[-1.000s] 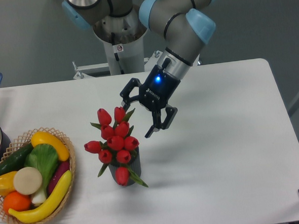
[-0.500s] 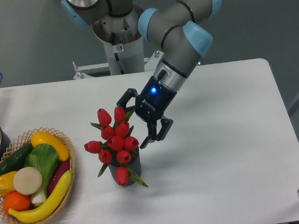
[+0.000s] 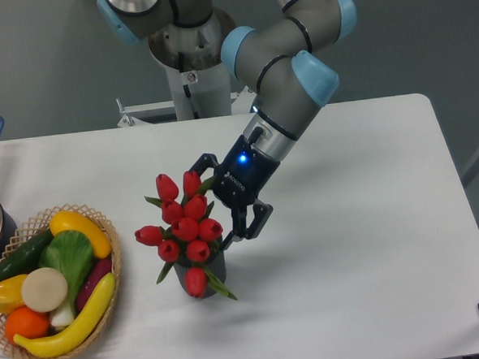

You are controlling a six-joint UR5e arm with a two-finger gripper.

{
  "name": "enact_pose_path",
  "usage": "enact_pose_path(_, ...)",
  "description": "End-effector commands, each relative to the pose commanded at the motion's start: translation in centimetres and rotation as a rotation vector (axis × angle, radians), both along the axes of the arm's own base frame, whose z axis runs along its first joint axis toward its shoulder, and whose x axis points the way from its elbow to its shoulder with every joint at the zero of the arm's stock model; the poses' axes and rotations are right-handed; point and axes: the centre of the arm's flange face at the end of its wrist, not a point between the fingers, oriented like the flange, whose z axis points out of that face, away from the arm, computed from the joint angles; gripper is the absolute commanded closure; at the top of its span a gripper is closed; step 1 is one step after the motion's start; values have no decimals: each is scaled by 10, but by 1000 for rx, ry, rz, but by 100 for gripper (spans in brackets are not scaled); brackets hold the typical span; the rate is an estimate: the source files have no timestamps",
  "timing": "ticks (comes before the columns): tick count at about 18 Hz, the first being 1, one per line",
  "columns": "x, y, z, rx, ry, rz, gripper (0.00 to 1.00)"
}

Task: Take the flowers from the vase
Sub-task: 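Lower the gripper around the tulip stems at the vase rim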

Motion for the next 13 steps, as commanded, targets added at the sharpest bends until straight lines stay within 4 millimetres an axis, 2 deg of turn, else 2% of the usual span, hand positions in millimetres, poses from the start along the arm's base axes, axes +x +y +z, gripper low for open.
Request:
enact_pose_path(8, 2, 7, -2, -1, -4, -11, 1)
enact_pose_path(11, 3, 7, 0, 1, -2, -12, 29)
enact_pose_path(13, 3, 7, 1, 2, 0, -11, 36)
